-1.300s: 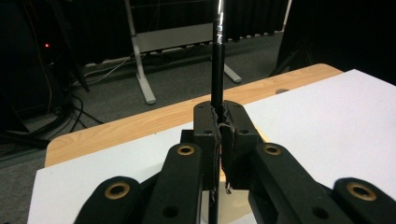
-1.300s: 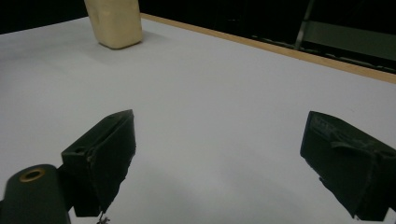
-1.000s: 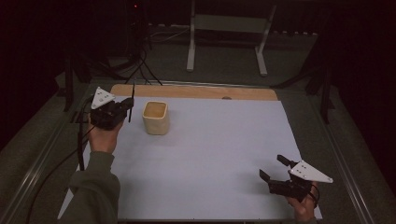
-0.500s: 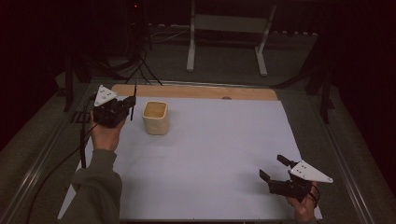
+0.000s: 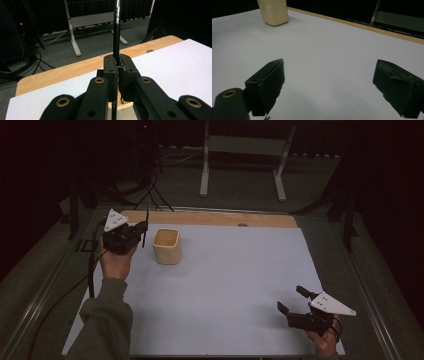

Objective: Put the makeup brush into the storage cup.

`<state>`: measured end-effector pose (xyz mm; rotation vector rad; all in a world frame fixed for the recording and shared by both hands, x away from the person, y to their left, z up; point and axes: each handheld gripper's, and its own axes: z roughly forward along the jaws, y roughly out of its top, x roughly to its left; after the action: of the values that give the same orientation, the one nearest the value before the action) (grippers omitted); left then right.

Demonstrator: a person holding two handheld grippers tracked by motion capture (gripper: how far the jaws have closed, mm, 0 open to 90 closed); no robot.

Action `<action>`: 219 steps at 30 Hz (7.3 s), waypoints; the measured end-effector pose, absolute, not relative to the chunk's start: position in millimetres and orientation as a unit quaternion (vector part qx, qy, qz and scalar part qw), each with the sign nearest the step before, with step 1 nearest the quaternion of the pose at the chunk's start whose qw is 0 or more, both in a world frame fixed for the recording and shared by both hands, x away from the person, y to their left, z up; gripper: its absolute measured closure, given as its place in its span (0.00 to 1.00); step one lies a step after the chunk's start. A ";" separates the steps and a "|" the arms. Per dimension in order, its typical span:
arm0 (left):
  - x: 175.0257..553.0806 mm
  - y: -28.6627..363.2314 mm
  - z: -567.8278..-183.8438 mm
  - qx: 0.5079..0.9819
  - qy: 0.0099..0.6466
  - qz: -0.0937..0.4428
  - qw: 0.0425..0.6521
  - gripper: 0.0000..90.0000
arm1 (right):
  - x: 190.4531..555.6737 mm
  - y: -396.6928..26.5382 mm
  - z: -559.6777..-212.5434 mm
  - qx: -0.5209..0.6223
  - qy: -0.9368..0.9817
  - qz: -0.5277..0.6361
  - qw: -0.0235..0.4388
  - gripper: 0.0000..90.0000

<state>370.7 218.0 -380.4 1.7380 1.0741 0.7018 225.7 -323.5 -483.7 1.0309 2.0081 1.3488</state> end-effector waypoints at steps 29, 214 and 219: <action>379.1 206.1 -384.2 0.706 0.437 0.281 0.482 0.96 | 225.8 -323.9 -483.5 0.378 0.738 0.497 0.253 0.11; 390.8 200.1 -410.7 0.708 0.454 0.241 0.485 0.19 | 225.6 -323.3 -483.6 0.377 0.741 0.495 0.251 0.11; 382.2 202.8 -409.6 0.714 0.444 0.244 0.483 0.18 | 225.6 -323.6 -483.7 0.378 0.741 0.496 0.251 0.11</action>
<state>382.2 202.8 -409.6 1.7398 1.0807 0.5938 225.6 -323.6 -483.7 1.0277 2.0153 1.3499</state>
